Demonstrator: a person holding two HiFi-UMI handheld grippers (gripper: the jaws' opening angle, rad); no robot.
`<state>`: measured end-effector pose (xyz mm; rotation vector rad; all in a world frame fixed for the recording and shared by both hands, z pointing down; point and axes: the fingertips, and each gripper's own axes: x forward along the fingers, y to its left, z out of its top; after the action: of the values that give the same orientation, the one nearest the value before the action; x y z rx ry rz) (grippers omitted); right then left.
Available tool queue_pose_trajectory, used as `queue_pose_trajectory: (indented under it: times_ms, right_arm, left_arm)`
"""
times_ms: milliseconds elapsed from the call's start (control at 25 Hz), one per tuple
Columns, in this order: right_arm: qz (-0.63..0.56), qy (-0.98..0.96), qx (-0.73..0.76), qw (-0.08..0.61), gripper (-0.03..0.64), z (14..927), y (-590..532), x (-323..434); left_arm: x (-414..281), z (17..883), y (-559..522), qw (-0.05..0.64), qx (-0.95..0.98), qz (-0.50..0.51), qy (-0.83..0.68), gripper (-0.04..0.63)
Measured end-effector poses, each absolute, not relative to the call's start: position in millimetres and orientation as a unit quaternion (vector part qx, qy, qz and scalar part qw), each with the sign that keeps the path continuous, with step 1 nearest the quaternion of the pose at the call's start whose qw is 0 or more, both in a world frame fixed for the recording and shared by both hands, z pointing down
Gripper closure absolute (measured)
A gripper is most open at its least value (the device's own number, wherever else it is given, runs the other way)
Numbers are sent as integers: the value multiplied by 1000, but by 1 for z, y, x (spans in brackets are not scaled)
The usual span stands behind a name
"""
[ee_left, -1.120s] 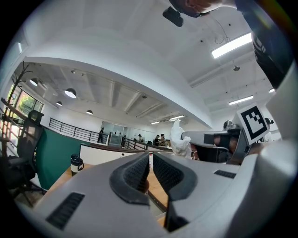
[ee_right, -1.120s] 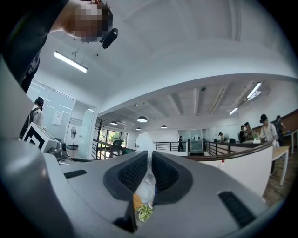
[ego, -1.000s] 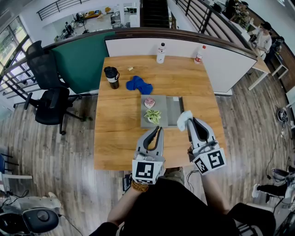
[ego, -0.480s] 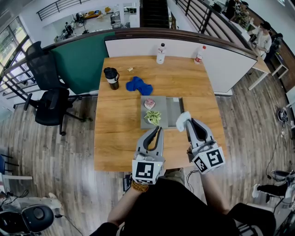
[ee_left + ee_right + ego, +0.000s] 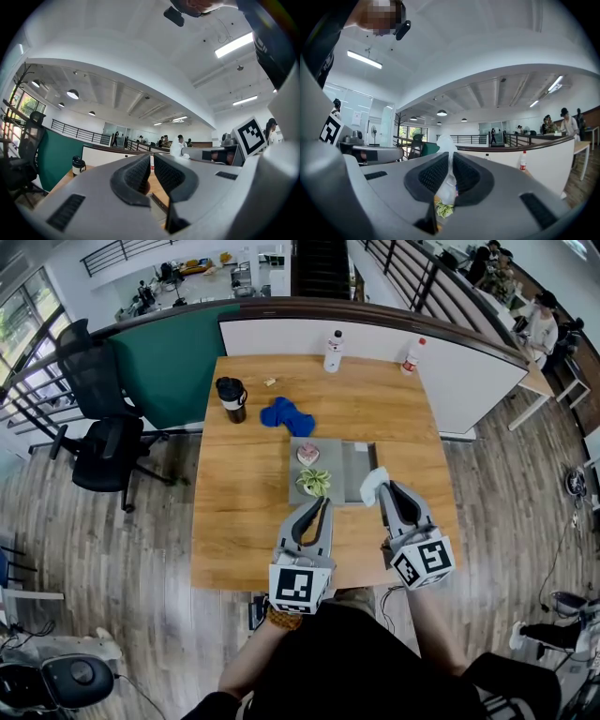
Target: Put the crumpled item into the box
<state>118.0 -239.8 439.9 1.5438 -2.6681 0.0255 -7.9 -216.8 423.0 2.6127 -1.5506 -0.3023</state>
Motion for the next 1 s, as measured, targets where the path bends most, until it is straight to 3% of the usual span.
queue_pose_trajectory:
  times_ms: [1000]
  right_arm:
    - [8,-868,493,57,578,464,-306,129]
  left_arm:
    - [-9,437,-254,48,845,-79,-527,554]
